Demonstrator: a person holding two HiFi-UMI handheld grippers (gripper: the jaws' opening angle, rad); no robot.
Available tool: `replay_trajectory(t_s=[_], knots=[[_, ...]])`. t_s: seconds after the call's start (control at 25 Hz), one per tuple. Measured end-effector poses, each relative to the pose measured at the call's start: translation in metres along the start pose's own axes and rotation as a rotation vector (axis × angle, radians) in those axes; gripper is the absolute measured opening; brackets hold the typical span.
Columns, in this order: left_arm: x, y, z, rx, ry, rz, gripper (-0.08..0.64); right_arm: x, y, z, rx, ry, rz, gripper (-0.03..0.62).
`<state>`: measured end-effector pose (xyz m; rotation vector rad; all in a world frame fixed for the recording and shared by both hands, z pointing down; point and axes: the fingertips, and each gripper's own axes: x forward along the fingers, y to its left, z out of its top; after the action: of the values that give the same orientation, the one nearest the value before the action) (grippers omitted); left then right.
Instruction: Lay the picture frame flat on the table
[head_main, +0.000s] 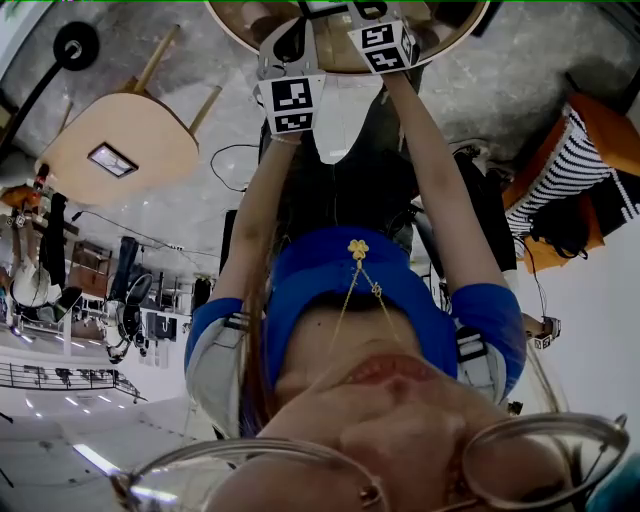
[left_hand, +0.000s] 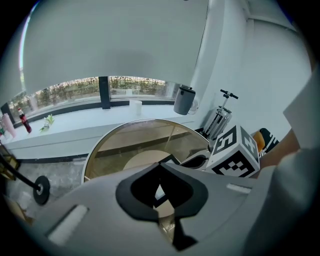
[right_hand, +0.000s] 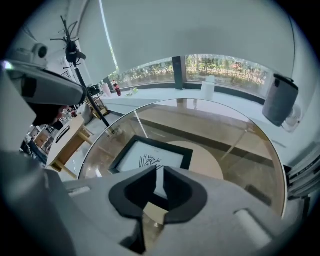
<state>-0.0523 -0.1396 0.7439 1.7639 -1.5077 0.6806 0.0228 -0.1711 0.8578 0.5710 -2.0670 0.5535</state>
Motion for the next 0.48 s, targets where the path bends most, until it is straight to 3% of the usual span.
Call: replay_trajectory(t_s=[0.08,0.48], knots=[[0.003,0.000,0.000,0.002,-0.002,-0.004,-0.003,-0.001,0.005,0.000,-0.012,-0.001,0.024,0.003],[-0.002,-0.007,0.011,0.018,-0.030,-0.026,-0.003,-0.022,0.017,0.025,-0.040,-0.041,0.084,0.002]])
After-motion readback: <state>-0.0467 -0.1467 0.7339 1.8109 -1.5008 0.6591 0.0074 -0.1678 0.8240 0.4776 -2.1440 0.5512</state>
